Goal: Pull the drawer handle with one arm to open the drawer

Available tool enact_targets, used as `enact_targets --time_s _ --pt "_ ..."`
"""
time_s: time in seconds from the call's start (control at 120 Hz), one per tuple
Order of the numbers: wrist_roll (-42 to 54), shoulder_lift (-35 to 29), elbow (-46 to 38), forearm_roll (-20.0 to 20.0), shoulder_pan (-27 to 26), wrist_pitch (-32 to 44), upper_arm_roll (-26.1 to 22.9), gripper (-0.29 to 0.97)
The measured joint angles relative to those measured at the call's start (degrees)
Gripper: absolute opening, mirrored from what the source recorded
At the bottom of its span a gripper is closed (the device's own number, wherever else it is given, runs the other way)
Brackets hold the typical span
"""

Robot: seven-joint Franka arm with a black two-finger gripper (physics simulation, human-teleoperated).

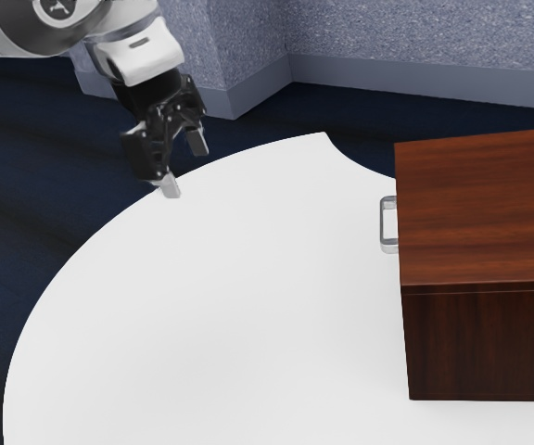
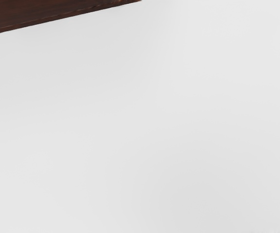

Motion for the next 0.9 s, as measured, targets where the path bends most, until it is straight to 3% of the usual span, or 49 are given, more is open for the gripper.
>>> enact_targets --time_s 0.242,0.467,0.717,0.775,0.9 --pt "22.24 2.57 -0.09 0.71 0.94 2.44 -2.88 0.68" --pt "41.87 7.21 0.36 -10.29 2.01 10.00 -2.90 0.68" --pt "58.58 12.24 2.63 -15.99 2.33 16.09 -2.99 0.68" --pt "61.61 12.69 2.68 -16.43 2.46 17.04 -3.48 0.64" --pt "67.12 14.10 2.55 -17.80 2.35 18.56 -4.11 0.43"
